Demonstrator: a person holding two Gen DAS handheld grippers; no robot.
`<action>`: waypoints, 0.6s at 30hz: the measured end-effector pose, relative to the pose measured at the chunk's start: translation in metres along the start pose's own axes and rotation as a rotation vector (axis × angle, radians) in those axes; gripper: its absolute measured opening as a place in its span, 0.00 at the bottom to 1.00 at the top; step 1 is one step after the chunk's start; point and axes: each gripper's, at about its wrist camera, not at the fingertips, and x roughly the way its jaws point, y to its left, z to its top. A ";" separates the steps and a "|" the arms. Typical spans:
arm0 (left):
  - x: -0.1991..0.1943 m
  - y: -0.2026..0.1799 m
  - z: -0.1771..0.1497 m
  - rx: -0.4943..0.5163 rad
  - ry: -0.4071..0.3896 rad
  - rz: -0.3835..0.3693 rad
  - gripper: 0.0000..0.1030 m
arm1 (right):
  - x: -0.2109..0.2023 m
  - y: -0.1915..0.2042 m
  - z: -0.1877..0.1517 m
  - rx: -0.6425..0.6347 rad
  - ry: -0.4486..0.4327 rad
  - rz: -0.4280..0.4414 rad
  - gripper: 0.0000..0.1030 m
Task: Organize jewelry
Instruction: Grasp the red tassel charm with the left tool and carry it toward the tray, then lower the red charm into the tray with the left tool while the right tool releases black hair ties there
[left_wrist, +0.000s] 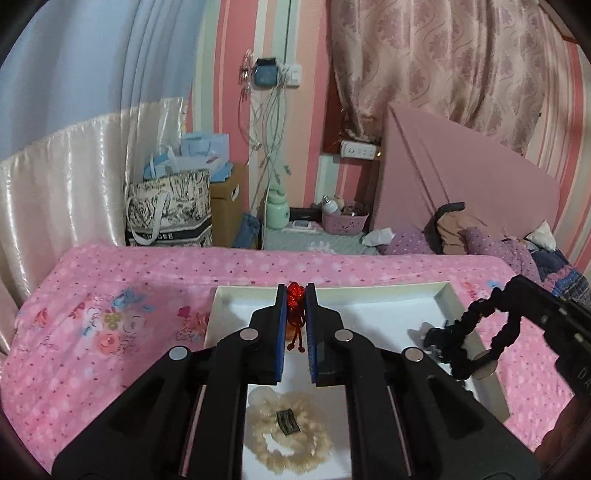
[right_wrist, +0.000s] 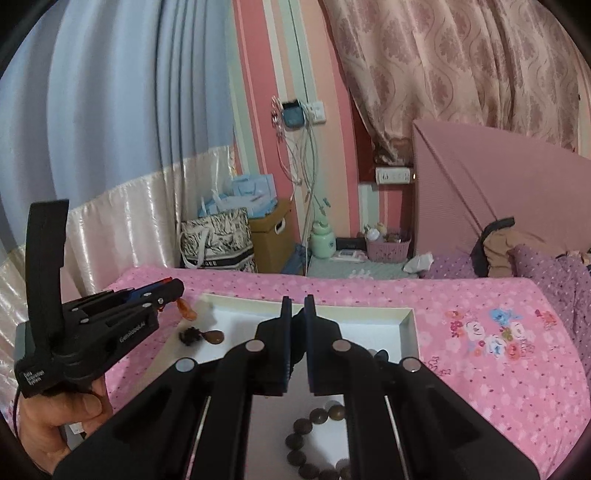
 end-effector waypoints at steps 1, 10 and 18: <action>0.007 0.003 -0.002 -0.007 0.012 0.000 0.07 | 0.004 -0.002 0.000 0.002 0.003 0.002 0.06; 0.045 0.015 -0.022 -0.014 0.092 -0.006 0.07 | 0.048 -0.003 -0.018 0.014 0.098 0.027 0.06; 0.064 0.005 -0.036 0.028 0.154 -0.015 0.07 | 0.070 0.001 -0.036 -0.011 0.182 -0.013 0.06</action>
